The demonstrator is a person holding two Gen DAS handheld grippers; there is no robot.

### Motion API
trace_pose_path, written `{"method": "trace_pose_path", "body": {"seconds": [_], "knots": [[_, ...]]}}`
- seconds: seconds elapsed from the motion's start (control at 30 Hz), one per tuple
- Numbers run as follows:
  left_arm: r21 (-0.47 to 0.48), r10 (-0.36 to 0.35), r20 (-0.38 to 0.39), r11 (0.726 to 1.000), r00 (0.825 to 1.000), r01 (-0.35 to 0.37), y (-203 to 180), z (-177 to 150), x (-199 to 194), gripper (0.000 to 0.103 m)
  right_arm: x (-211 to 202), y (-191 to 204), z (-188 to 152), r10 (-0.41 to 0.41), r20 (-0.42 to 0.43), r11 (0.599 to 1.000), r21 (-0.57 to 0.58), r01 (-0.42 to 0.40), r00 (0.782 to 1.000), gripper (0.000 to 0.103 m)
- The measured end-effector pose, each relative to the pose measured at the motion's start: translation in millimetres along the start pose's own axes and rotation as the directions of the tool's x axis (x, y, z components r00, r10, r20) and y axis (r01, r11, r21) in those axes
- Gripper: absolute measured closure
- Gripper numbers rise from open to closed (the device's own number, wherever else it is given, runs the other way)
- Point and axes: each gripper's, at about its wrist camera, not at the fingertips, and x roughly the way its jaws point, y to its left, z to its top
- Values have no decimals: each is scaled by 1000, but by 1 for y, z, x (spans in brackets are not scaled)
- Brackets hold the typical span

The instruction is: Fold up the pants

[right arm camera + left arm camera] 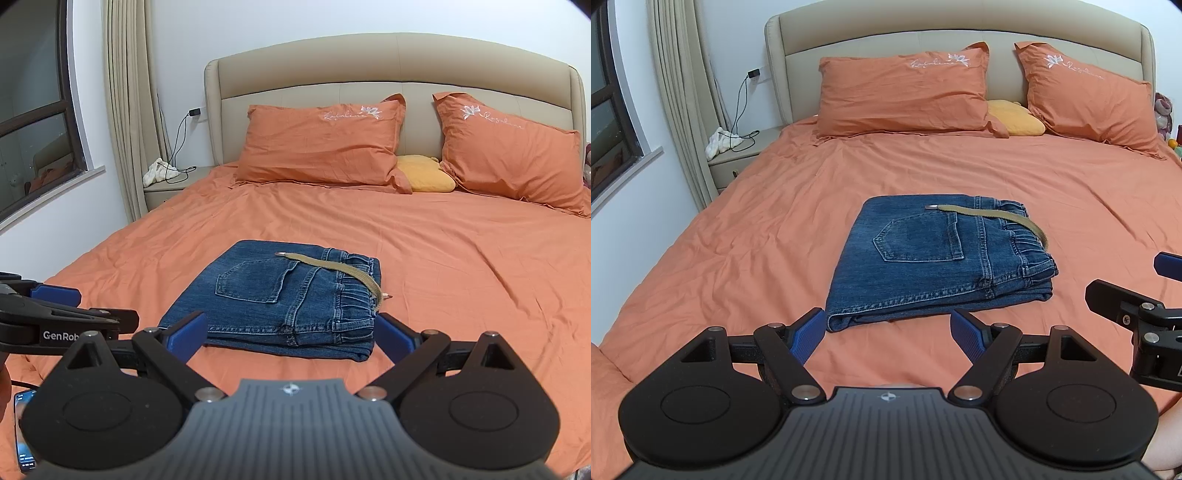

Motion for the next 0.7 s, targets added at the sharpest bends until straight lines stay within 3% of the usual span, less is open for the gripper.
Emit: {"method": "trace_pose_path", "body": {"seconds": [0.7], "knots": [[24, -1, 14, 1000, 1000, 1, 2, 5, 0, 13, -6, 0, 2, 3, 6, 1000, -1, -3, 1000, 10]]}}
